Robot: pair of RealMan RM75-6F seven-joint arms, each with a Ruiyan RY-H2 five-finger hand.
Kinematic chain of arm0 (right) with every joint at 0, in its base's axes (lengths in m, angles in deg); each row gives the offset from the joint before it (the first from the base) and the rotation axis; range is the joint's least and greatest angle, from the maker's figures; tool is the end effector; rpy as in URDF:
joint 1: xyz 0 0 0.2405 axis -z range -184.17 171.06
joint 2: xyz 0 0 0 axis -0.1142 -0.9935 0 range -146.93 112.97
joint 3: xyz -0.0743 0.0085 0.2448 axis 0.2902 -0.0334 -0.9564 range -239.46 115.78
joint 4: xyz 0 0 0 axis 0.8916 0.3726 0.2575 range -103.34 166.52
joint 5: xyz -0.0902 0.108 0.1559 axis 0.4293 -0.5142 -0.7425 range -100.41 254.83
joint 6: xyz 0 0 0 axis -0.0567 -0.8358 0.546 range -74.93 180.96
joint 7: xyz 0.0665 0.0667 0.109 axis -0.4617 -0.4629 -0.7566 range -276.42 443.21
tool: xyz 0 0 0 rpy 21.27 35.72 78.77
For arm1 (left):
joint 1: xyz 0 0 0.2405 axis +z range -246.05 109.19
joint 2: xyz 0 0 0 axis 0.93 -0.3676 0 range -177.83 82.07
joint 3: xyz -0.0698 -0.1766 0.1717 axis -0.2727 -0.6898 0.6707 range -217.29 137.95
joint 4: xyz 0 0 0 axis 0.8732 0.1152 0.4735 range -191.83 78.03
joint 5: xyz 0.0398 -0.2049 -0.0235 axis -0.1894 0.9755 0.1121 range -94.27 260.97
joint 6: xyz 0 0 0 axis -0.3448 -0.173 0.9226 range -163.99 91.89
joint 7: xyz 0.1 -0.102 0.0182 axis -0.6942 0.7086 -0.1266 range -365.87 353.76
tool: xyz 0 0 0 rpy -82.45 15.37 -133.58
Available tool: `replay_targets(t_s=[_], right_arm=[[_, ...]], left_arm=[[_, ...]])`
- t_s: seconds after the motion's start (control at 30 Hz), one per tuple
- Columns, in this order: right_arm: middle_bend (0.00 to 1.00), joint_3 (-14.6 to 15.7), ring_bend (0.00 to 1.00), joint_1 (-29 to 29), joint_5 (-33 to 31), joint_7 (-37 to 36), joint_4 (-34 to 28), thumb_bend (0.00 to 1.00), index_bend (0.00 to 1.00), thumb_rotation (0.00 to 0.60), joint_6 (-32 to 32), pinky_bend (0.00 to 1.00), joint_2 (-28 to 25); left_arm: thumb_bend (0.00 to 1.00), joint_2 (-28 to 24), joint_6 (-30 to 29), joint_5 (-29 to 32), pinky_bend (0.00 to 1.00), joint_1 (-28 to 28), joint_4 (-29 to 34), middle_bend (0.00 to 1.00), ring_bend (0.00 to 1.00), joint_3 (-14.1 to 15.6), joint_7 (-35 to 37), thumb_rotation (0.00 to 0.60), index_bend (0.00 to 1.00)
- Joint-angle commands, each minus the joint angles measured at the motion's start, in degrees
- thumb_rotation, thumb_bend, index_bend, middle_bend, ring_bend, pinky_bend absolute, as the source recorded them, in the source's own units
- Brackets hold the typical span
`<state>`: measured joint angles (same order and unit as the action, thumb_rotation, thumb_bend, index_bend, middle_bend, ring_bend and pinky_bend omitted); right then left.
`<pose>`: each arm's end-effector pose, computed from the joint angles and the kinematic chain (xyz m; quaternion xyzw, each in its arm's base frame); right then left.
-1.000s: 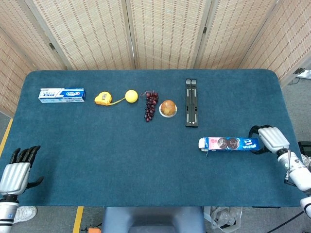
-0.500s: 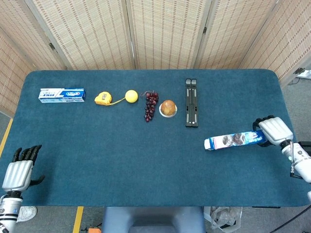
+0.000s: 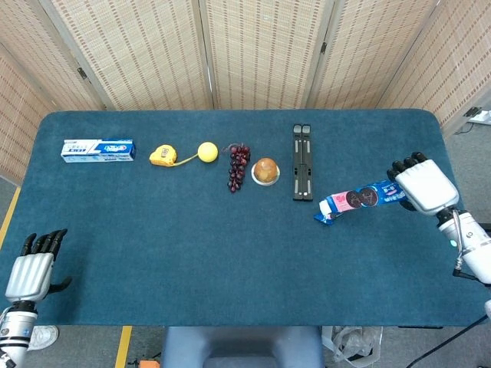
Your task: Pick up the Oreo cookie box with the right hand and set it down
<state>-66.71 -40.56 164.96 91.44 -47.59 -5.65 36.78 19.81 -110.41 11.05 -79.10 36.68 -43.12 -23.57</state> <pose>-0.2594 -0.3514 0.2104 0.7838 -0.1434 0.2307 0.5585 -0.3202 0.2098 0.1233 -0.6279 -0.4007 -0.2611 0.6140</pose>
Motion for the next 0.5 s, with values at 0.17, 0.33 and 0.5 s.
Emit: replay_targets(t_s=[0.17,0.33,0.5], right_arm=[[0.39,-3.3,0.36,-0.9,-4.9,8.2,-9.0,0.22,0.66,0.600,0.6,0.26,-5.6],[0.39,-4.0,0.35,-0.4,-5.4,7.7,-11.0,0.22,0.66,0.600,-0.3,0.26,-7.6],[0.39,-4.1,0.36,0.6,-5.1,6.8,-11.8,0.22,0.66,0.600,-1.8,0.26,-9.1]], left_arm=[[0.23,0.6,-0.3,-0.8,0.00,-0.3,-0.6,0.14,0.15,0.0,0.0,0.600,0.00],[0.23,0.9,1.0,1.0,0.00,-0.8,-0.7,0.14,0.15,-0.2,-1.0,0.600,0.00],[0.23,1.2,1.3,1.5,0.00,-1.1,-0.5,0.14,0.15,-0.2,-1.8,0.600,0.00]])
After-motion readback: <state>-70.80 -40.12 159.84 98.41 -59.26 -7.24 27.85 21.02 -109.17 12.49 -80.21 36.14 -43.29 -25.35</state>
